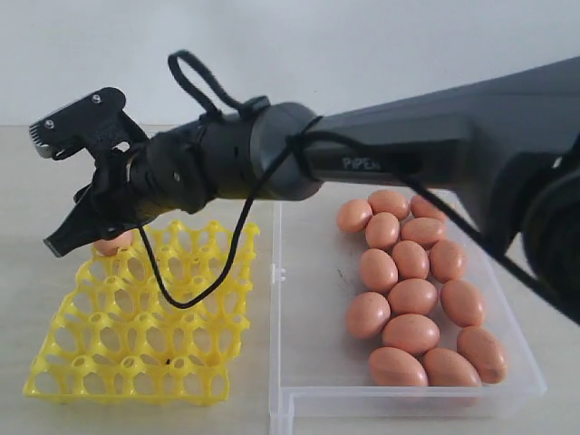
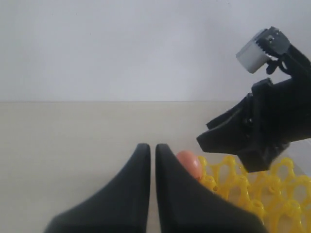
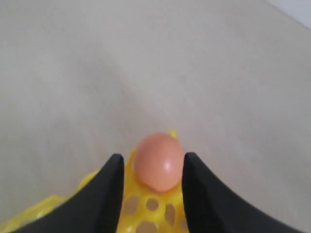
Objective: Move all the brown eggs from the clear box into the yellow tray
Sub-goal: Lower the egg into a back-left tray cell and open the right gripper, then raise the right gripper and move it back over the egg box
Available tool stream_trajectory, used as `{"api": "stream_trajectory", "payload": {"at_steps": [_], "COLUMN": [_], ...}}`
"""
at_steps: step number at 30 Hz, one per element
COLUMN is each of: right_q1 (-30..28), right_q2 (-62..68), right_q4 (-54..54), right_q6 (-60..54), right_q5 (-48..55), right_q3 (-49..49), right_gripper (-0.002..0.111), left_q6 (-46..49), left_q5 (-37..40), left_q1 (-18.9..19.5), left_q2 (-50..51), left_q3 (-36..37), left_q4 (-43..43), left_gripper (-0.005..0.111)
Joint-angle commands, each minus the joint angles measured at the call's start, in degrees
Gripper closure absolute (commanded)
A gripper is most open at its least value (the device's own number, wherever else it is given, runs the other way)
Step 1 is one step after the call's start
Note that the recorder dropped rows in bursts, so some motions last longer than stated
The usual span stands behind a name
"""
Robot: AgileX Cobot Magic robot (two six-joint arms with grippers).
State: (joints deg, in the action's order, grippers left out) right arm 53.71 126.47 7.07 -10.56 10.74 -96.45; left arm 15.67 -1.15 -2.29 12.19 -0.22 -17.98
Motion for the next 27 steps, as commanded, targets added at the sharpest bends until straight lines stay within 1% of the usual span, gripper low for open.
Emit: {"api": "stream_trajectory", "payload": {"at_steps": [1,2,4,6,7,9,11,13,15,18,21,24,27], "right_q1": [0.06,0.06,0.06,0.06,0.06,0.06,0.06,0.06,0.06,0.06,0.06,0.06,-0.06], "right_q2": [-5.45,-7.08,-9.06,-10.40,-10.53,-10.67,-10.67,-10.67,-10.67,-10.67,-10.67,-10.67,-10.67], "right_q4": [-4.79,-10.32,-18.58,-24.64,-25.99,-32.05,-39.56,-44.25,-46.40,-46.72,-42.16,-36.59,-30.33], "right_q6": [-3.53,-2.58,0.80,2.61,2.61,2.48,2.61,3.24,4.57,4.29,-1.63,-9.83,-15.15], "right_q5": [13.75,17.06,19.17,21.31,22.65,27.45,36.94,44.57,49.84,53.53,56.22,59.22,59.22], "right_q3": [-0.21,-0.21,-0.21,-0.21,-0.21,-0.21,-0.21,-0.21,-0.21,-0.21,-0.21,-0.21,-0.21], "right_gripper": [0.084,0.095,0.108,0.108,0.108,0.108,0.108,0.108,0.108,0.108,0.108,0.108,0.108], "left_q6": [0.30,0.30,0.30,0.30,0.30,0.30,0.30,0.30,0.30,0.30,0.30,0.30,0.30], "left_q5": [-0.59,-0.59,-0.59,-0.59,-0.59,-0.59,-0.59,-0.59,-0.59,-0.59,-0.59,-0.59,-0.59], "left_q1": [-0.29,-0.29,-0.29,-0.29,-0.29,-0.29,-0.29,-0.29,-0.29,-0.29,-0.29,-0.29,-0.29], "left_q2": [0.18,0.18,0.18,0.18,0.18,0.18,0.18,0.18,0.18,0.18,0.18,0.18,0.18], "left_q3": [0.22,0.22,0.22,0.22,0.22,0.22,0.22,0.22,0.22,0.22,0.22,0.22,0.22], "left_q4": [-0.30,-0.30,-0.30,-0.30,-0.30,-0.30,-0.30,-0.30,-0.30,-0.30,-0.30,-0.30,-0.30], "left_gripper": [0.103,0.103,0.103,0.103,0.103,0.103,0.103,0.103,0.103,0.103,0.103,0.103,0.103]}}
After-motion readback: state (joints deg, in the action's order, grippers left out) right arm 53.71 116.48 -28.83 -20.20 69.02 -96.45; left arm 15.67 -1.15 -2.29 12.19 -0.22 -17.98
